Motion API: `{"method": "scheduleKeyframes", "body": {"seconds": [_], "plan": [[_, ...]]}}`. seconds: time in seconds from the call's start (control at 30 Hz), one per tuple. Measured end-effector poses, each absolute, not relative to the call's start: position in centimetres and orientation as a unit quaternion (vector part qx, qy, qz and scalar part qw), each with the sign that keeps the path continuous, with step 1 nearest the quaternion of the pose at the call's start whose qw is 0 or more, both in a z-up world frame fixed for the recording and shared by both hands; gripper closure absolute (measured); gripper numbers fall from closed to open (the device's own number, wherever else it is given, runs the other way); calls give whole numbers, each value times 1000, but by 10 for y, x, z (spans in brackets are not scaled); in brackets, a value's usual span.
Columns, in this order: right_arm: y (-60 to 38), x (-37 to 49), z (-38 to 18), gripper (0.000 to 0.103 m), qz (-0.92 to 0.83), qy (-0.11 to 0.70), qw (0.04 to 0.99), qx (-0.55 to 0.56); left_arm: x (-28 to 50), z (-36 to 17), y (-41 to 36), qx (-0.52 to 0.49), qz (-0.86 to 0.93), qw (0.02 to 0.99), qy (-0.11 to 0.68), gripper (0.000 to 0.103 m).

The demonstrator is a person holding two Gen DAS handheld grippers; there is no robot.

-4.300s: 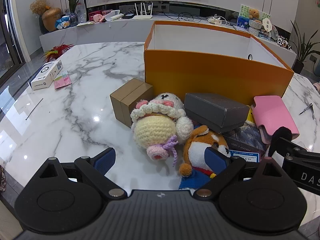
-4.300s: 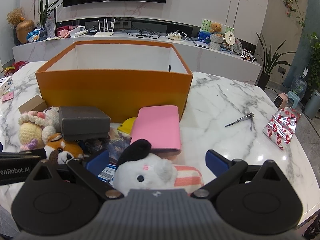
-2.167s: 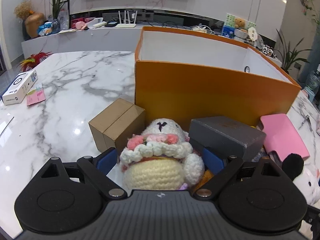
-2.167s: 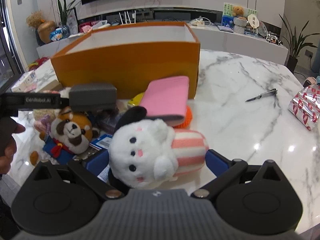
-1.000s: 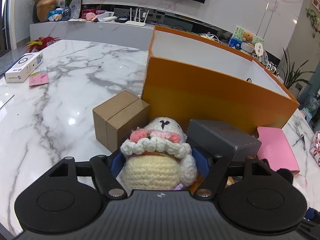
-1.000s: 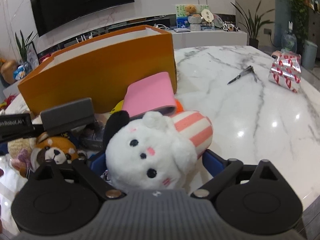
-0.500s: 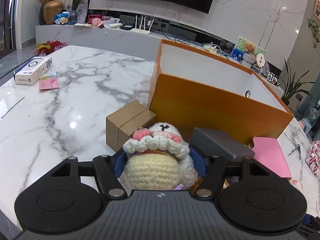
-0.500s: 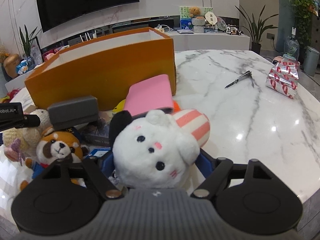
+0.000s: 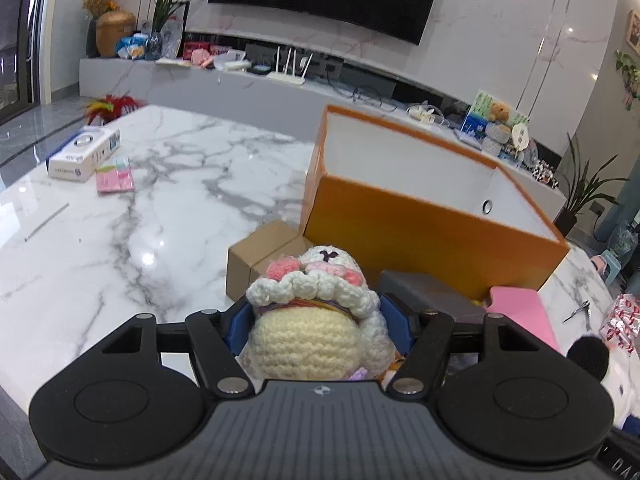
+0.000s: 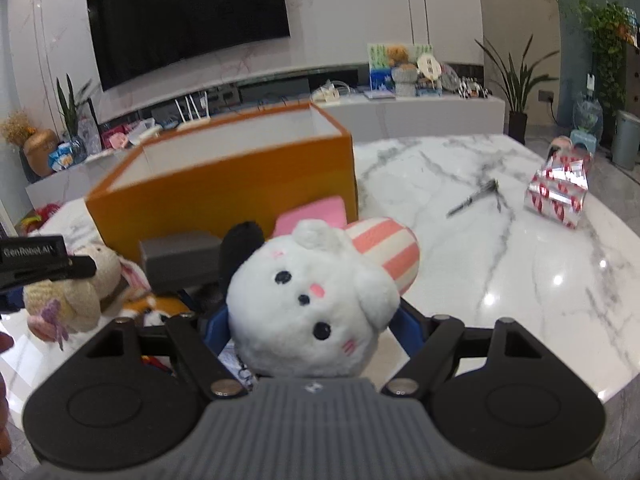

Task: Organize objects
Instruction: 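Lift both plush toys and carry them over the orange box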

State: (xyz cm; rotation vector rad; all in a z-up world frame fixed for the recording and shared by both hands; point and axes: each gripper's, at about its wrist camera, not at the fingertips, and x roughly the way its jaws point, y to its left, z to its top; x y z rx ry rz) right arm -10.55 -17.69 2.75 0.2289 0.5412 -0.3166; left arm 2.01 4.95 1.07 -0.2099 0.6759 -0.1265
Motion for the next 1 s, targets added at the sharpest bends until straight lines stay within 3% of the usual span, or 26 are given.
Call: {"method": "scheduleKeyframes", "body": {"seconds": [0.3, 0.57, 0.73, 1.0], "plan": [[-170, -107, 99, 22, -131, 160, 973, 99, 11, 63, 49, -119, -101, 953, 259, 25], [-182, -40, 173, 22, -106, 108, 985, 84, 69, 126, 17, -134, -136, 962, 196, 25], [-207, 53, 173, 22, -88, 166, 979, 84, 137, 115, -9, -110, -163, 952, 235, 25], [-234, 152, 108, 22, -72, 307, 946, 78, 221, 52, -28, -93, -150, 918, 355, 26]]}}
